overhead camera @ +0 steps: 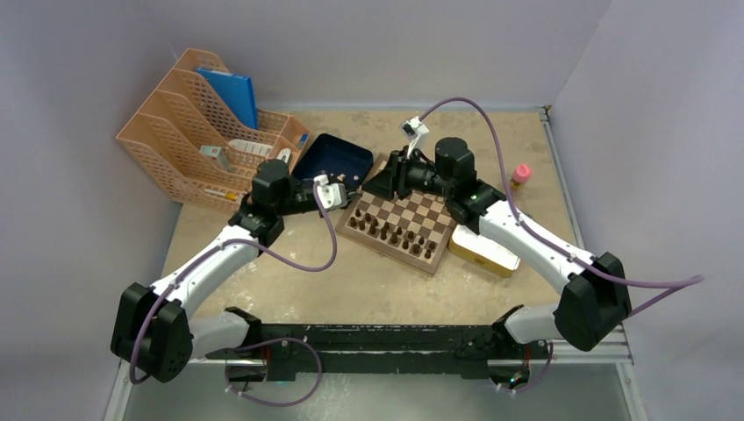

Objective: Set up the chess pieces on the board
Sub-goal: Place the chess piece on the chessboard.

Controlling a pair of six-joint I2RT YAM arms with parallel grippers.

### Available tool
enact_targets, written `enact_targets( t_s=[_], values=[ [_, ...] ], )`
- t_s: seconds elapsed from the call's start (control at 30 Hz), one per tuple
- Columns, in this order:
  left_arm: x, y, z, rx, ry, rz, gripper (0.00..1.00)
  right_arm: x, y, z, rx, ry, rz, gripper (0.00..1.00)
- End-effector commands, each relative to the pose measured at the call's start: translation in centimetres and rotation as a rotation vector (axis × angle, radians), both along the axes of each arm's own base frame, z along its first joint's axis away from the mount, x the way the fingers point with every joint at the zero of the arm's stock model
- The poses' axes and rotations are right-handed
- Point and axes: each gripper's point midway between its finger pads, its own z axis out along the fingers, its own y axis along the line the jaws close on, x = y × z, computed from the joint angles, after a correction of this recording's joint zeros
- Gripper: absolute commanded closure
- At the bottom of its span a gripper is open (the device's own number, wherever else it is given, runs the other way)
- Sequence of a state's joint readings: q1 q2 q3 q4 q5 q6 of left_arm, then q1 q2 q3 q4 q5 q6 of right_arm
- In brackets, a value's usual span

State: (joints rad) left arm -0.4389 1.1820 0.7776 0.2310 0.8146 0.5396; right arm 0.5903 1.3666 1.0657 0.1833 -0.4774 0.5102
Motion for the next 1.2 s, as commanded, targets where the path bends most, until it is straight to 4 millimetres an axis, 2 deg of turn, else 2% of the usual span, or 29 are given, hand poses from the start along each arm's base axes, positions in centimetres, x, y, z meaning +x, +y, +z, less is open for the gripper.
enact_targets(
  t_s=[0.0, 0.23, 0.57, 0.87, 1.03, 1.1, 1.17],
  values=[
    [-0.4, -0.8, 1.5, -0.017, -0.094, -0.07, 1.0, -1.0, 0.8, 4.4, 0.095, -0.1, 0.056, 0.55],
    [-0.5, -1.0, 1.3, -0.019, -0.081, -0.082, 1.0, 0.6, 0.7, 1.7, 0.001, -0.054, -0.01, 0.55],
    [-0.5, -1.1, 1.0, -0.011, -0.075, -0.084, 1.0, -0.1, 1.4, 0.3, -0.013, -0.038, 0.054, 0.56],
    [-0.2, -1.1, 1.0, -0.007, -0.062, -0.077, 1.0, -0.3, 2.1, -0.2, -0.014, -0.034, 0.092, 0.65],
    [-0.2, -1.0, 1.1, -0.003, -0.045, -0.065, 1.0, 0.3, 1.4, 0.7, -0.011, -0.069, 0.035, 0.78],
    [0.3, -0.8, 1.2, -0.004, -0.015, -0.031, 0.84, 0.7, 0.9, 1.1, -0.02, -0.083, -0.007, 0.8],
    [0.5, -0.6, 1.3, -0.002, 0.026, -0.002, 0.6, 0.7, 0.3, 1.1, -0.031, -0.073, -0.04, 0.81]
  ],
)
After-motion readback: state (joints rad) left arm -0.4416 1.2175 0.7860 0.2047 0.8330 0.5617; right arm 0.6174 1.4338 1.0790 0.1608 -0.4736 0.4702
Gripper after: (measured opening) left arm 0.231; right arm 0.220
